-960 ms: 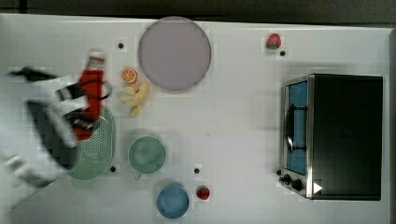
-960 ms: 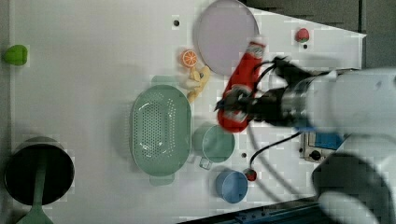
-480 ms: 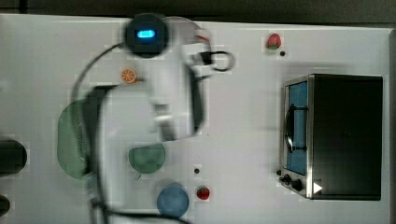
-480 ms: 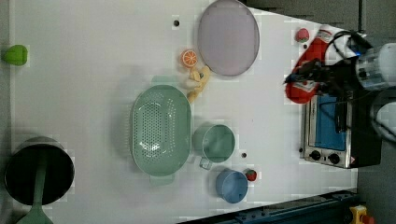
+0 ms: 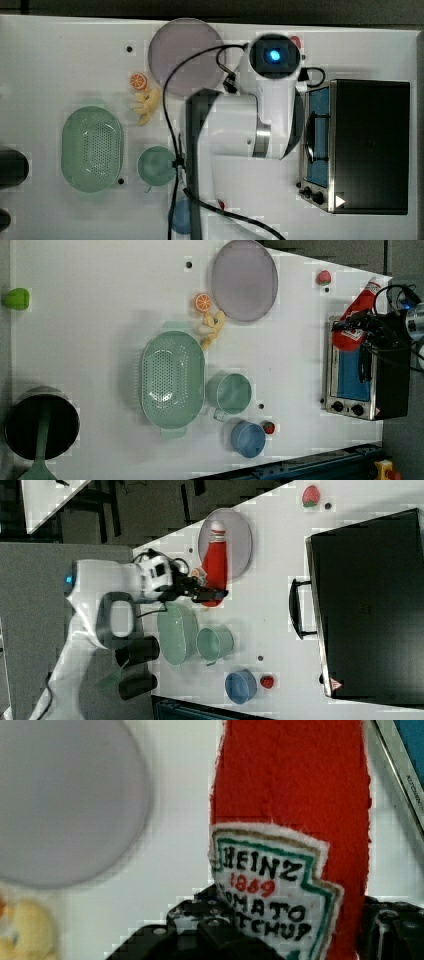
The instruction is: Pick ketchup from strainer and place it on the table
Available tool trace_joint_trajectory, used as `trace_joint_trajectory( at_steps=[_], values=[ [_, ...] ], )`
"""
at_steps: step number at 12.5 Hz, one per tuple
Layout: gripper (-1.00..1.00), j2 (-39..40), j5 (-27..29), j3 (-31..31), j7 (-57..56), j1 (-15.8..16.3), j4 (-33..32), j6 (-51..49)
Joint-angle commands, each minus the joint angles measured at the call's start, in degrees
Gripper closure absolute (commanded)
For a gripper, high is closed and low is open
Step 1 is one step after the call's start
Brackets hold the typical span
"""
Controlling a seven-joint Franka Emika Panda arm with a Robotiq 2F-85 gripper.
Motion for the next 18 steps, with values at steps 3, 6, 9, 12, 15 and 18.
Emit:
trace_joint_trajectory(
  at_steps=[3,6,9,12,15,18],
  values=[
    [-0.19,1.3,0.0,1.2,-4.9,2.3,-13.7,15.5],
    [-0.45,6.1,0.0,0.8,-4.9,2.3,-17.3,22.1],
    [-0.99,8.9,0.0,0.8,-4.9,2.3,-17.9,26.2],
    [-1.00,4.0,0.2,1.3,-4.9,2.3,-16.9,26.0],
    [-1.00,-3.8,0.4,1.6,-4.4,2.3,-13.5,20.8],
    [-1.00,-9.6,0.5,1.9,0.4,2.4,-6.6,5.8]
  ],
)
